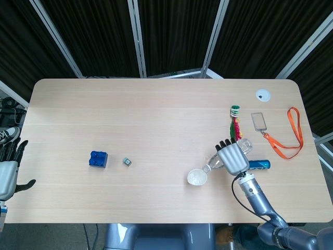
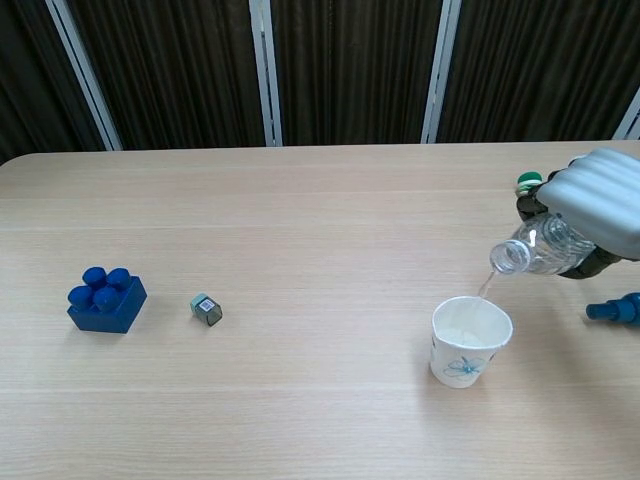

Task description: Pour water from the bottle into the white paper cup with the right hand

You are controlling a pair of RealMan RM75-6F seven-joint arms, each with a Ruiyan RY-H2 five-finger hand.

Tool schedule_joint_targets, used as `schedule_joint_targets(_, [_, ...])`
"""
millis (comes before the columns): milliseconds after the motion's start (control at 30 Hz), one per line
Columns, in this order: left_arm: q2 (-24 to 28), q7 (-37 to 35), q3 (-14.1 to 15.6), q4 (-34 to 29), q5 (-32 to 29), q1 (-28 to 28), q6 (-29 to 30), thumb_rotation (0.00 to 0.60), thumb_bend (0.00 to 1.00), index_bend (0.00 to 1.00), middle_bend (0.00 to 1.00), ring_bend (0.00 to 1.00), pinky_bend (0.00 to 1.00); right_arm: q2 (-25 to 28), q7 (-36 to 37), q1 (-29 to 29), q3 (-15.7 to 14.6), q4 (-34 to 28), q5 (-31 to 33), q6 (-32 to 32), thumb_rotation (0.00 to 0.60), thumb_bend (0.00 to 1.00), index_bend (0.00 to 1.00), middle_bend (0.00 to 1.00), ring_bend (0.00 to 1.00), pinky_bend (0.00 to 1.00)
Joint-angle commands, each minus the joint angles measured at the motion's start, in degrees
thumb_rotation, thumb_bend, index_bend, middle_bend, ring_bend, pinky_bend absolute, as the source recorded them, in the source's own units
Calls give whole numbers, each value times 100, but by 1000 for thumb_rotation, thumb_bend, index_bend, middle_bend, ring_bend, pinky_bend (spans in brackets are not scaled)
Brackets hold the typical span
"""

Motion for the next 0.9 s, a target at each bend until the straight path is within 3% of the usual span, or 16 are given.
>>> schedule_joint_targets(33, [-3,8,-2,-1,-6,-3,-1,600,23,0,0,0,0,128,569,-21,102,-323,184,-116,600,297,609,596,513,505])
schedule_joint_targets(367, [-27,37,-26,30,-89,-39,-46,600,25,0,0,0,0,290,2490,-1,462,-776,585,-329,600,305,609,595,513,505])
schedule_joint_targets(433, [-38,56,-35,43,-125,-58,-75,600,24,0,0,0,0,300,3164,31,607,-849,790,-522,600,308,608,595,513,505])
schedule_joint_targets(500, [-73,117,-69,80,-215,-84,-83,600,24,0,0,0,0,302,4357,99,802,-868,1114,-982,600,308,607,595,513,505])
schedule_joint_targets(667, [-146,230,-97,101,-318,-113,-71,600,25,0,0,0,0,180,6057,193,885,-476,1094,-1356,600,308,602,595,513,505])
schedule_joint_targets(900, [-209,350,-101,111,-440,-162,-116,600,24,0,0,0,0,-228,7249,295,842,379,920,-1416,600,319,602,595,513,505])
